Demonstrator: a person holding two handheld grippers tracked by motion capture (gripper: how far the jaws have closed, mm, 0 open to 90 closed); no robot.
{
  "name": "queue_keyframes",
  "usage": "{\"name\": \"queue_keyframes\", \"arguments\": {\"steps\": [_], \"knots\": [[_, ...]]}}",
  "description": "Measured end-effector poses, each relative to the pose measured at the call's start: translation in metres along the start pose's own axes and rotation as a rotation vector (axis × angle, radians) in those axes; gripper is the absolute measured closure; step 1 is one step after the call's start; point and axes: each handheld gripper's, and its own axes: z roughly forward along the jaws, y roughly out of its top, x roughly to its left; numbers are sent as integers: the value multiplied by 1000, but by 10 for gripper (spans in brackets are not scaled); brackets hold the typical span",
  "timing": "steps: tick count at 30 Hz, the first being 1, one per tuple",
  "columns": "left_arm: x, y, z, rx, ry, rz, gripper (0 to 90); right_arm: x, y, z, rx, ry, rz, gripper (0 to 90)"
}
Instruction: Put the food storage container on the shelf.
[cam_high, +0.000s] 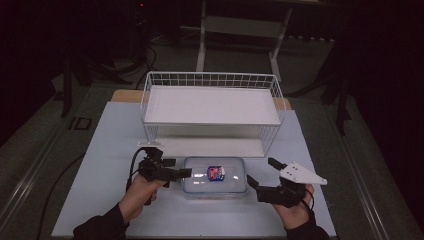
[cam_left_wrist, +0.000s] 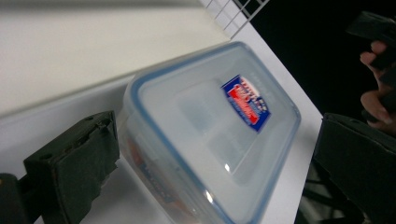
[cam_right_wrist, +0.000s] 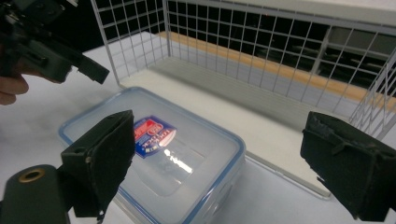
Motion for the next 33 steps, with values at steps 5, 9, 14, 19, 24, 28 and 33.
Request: {"name": "queue_keyframes", "arguments": {"steps": [5,9,14,19,24,28,33], "knots": [[21,-7,12,39,-14,-156,42,5,-4,6,31,14,-7,100],[31,-11,15,56,-61,-235,94,6,-5,7,42,27,-4,101],[39,-16,17,84,-108,-299,183,5,-7,9,57,39,12,102],[42,-18,19,93,-119,-323,258,6,-8,11,67,48,14,103],[46,-20,20,85,-154,-353,345,5,-10,12,75,59,19,130],[49,-22,22,93,-171,-385,396,2,-13,15,99,72,42,137],[51,-23,23,99,-198,-390,417,-1,-16,17,121,78,76,136]]}}
